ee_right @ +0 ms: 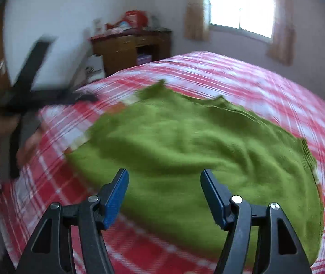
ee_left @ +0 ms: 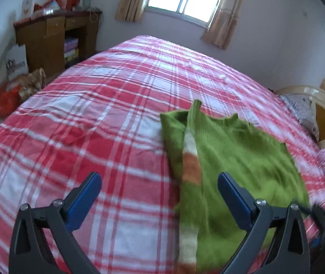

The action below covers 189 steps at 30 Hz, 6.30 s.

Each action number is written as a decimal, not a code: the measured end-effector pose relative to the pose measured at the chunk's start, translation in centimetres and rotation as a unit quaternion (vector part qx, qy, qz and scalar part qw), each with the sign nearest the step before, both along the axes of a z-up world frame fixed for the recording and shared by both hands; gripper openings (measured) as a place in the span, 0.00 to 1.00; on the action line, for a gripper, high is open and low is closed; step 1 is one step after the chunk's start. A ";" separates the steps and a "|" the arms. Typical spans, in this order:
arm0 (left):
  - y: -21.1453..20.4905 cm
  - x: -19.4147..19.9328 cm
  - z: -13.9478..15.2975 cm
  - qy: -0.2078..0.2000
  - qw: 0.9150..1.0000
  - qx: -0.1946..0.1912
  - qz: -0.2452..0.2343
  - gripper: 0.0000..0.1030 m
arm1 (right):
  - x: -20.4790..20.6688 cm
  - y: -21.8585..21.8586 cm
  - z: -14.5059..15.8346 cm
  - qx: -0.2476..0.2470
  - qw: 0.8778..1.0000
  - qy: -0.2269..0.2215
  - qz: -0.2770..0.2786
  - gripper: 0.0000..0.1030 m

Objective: Fold small clothes

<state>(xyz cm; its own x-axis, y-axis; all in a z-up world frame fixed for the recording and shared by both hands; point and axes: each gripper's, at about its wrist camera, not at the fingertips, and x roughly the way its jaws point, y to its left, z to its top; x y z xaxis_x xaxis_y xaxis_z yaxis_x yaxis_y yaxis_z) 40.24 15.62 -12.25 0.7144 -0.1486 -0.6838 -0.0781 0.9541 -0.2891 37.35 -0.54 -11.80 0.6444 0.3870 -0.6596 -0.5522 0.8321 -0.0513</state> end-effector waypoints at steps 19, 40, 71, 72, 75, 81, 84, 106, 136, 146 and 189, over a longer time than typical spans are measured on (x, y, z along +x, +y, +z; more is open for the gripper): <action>-1.3 8.7 -3.0 0.039 0.995 -0.044 -0.081 0.68 | -3.0 12.2 -2.9 -0.090 0.991 -0.045 0.087 0.64; 1.8 8.7 -3.0 0.059 0.972 -0.217 -0.069 0.14 | -2.0 9.0 -1.2 0.025 0.995 -0.002 0.098 0.07; -13.3 8.4 8.9 0.002 0.975 -0.164 -0.149 0.13 | -3.3 -9.7 3.5 0.253 0.968 -0.003 -0.005 0.06; -14.1 8.5 9.1 0.001 0.975 -0.160 -0.156 0.13 | -3.4 -10.1 3.6 0.255 0.967 -0.004 -0.009 0.06; -16.2 8.9 9.2 0.003 0.973 -0.158 -0.168 0.13 | -3.6 -11.3 3.6 0.267 0.963 -0.004 -0.024 0.06; -21.0 9.9 8.6 0.017 0.967 -0.153 -0.204 0.13 | -4.1 -14.6 2.9 0.279 0.959 0.007 -0.052 0.06; -23.2 10.0 8.2 0.023 0.964 -0.146 -0.220 0.13 | -4.8 -16.3 2.7 0.280 0.958 0.007 -0.064 0.06; -33.7 11.9 2.9 0.081 0.957 -0.097 -0.259 0.13 | -6.0 -24.9 -2.4 0.323 0.929 0.064 -0.167 0.04; -19.4 -1.0 -0.6 -0.017 0.983 -0.025 -0.182 0.88 | -3.6 -26.6 1.0 0.323 0.919 0.050 -0.220 0.71; -20.9 -2.9 -1.3 -0.038 0.973 -0.005 -0.228 0.96 | 7.0 -22.7 -0.8 0.277 0.923 0.179 -0.200 0.42; -21.7 0.2 -2.4 0.006 0.985 -0.015 -0.171 1.00 | 8.1 -22.8 -2.3 0.202 0.960 0.082 -0.175 0.47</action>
